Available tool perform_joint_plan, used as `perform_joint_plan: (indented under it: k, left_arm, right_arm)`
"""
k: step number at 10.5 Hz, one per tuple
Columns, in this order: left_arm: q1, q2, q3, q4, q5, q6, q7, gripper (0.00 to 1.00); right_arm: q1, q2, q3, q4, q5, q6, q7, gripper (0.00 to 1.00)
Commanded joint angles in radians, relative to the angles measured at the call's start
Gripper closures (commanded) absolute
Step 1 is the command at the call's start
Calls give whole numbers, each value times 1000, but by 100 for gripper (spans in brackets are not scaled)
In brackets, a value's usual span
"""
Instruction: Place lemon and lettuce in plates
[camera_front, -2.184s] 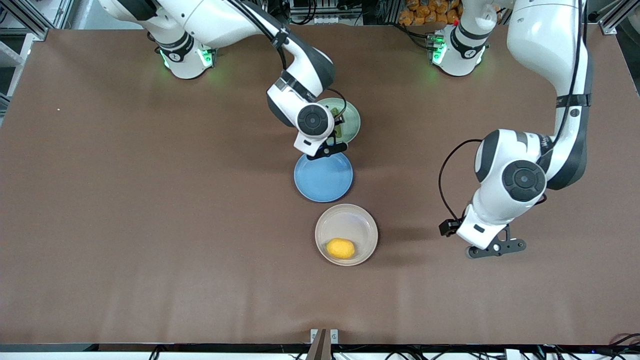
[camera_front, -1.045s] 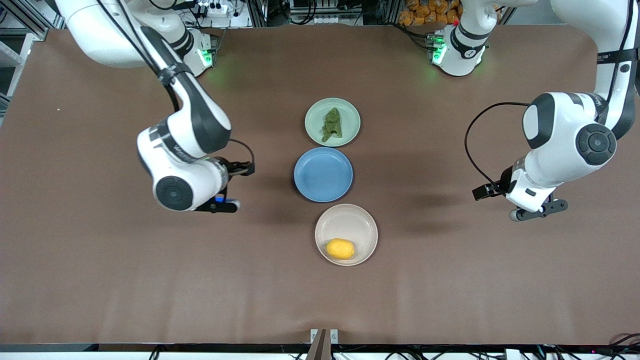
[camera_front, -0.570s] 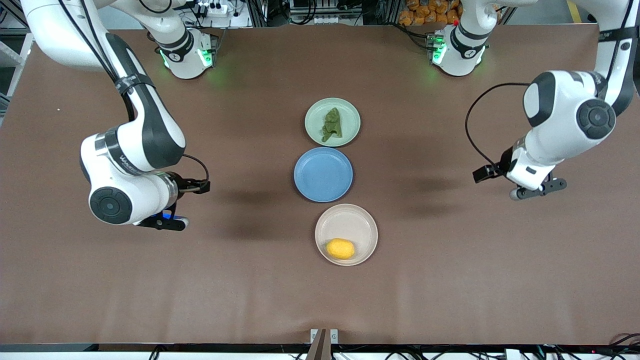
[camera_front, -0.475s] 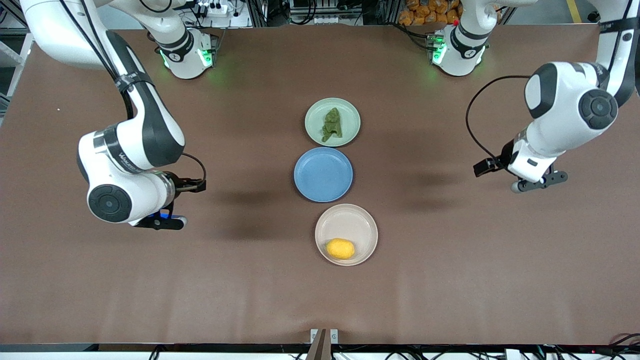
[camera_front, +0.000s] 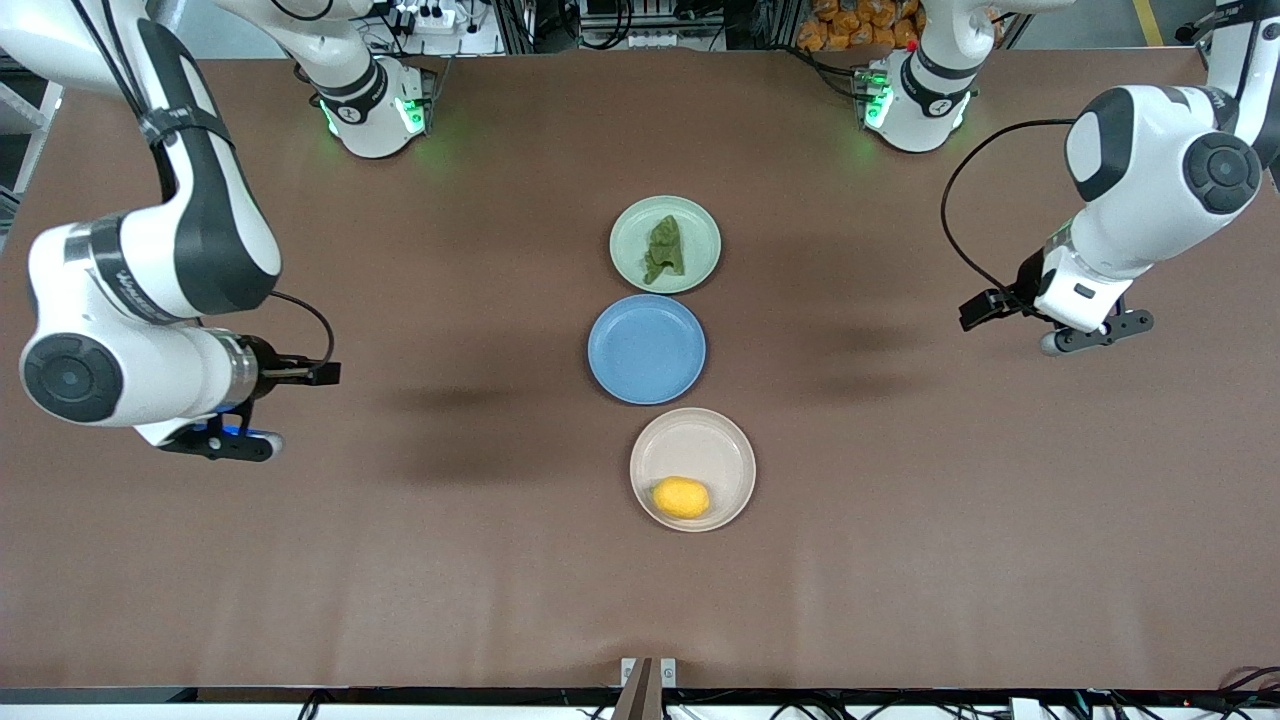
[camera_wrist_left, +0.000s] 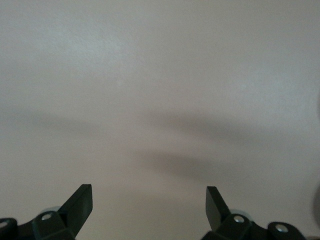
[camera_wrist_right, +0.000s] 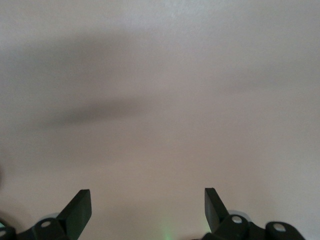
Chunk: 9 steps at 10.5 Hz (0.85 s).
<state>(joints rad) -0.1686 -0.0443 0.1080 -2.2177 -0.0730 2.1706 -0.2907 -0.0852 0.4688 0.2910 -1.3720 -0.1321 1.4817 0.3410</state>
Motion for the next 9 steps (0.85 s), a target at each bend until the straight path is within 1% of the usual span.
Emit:
perform_joint_plan:
  k: [1,3,5,6,7,9]
  left_arm:
    - [70,-42,-5,22,-7,5,41,0]
    - [75,-37,-7,62,30,5,44,0]
    - [69,-26,-8,140,32,-2,41,0]
    - [61,-10,-11,206,33,-46,42,0]
    - [55,19,-16,292,35,-113,42,0]
    - [47,67,-25,436,36,-243,45,0]
  right_arm:
    - [-27,-58,16,-30,-14,47,-2,0]
    - [-37,-81,17,-47,-6,72,0,0]
    - [-50,-114,17,-93,-6,117,-5,0]
    - [-57,-116,17,-91,-7,118,-7,0]
    - [-71,-114,17,-91,-7,120,-17,0]
    - [-115,-116,17,-90,-7,118,-95,0]
